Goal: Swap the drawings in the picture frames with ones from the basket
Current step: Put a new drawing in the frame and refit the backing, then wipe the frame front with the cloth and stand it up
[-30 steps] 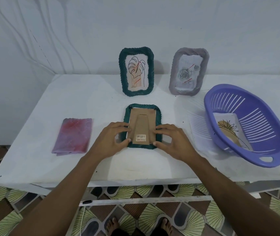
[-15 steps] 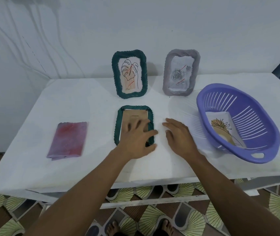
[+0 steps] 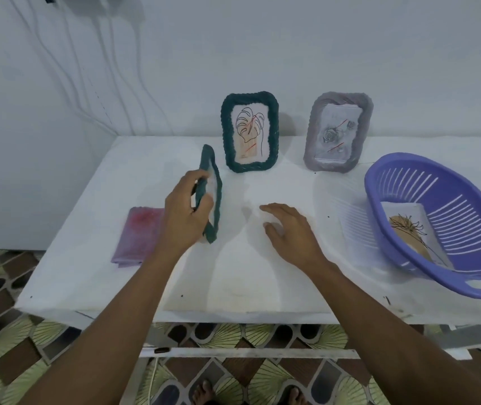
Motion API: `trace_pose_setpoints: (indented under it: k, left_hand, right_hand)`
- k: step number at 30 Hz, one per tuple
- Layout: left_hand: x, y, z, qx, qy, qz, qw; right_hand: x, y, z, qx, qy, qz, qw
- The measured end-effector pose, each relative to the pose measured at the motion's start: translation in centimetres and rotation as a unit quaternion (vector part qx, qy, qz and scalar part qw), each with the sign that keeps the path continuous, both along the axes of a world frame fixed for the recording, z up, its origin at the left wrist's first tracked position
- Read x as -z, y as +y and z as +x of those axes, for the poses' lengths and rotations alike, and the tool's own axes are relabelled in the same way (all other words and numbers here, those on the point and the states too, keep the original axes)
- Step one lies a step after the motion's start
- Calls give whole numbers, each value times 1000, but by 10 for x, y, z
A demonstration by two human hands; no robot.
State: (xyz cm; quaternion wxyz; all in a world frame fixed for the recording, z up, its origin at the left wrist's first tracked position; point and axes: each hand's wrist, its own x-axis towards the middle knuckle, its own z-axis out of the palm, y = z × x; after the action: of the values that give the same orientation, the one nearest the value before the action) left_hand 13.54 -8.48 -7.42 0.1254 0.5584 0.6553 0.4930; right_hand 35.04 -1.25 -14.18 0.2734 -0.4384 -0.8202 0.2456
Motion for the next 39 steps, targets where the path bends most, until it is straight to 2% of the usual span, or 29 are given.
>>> trace_pose_setpoints:
  k: [3,6,10,13,14,15,17,19,21,26,33,37,39]
  left_hand:
    - [-3,-15,-28,-17,-67,-67,995]
    - [3,-25,-50,-23,-183,-100,978]
    - [14,-29,-35,7,-393,-74,917]
    - [25,-25,-16,52,-436,-87,894]
    - [29,-23,-12,63,-407,-106,905]
    - [35,-21,-11,71,-335,-128,931]
    - [47,-18,-9,93,-119,-168,974]
    - [57,-15,-6,110,52,-179,976]
    - [65,-14,-2,100,138,-174,970]
    - [75,-15,-4,74,229,-152,959]
    - [67,-17,-18,82,264,-176,945]
    - [61,-26,-63,-16,340,-148,928]
    - [66,-34,-86,-65,358,-175,915]
  right_hand:
    - [-3,-3,-23,-22,-2,-15,1000]
    - [-7,-9,-46,-24,9,-53,998]
    - [-17,-12,-59,28,114,-148,982]
    - [-26,-9,-48,77,191,-185,961]
    - [-28,-8,-40,94,204,-190,956]
    - [-28,-6,-32,109,202,-190,955]
    - [-26,-3,-14,126,164,-182,961]
    - [-22,-1,-2,131,101,-163,973]
    - [-18,-1,3,131,43,-130,982]
    - [1,1,3,86,-37,-18,995]
    - [14,3,5,97,-66,20,993]
    - [17,3,6,101,-63,42,992]
    - [18,4,5,103,-65,49,991]
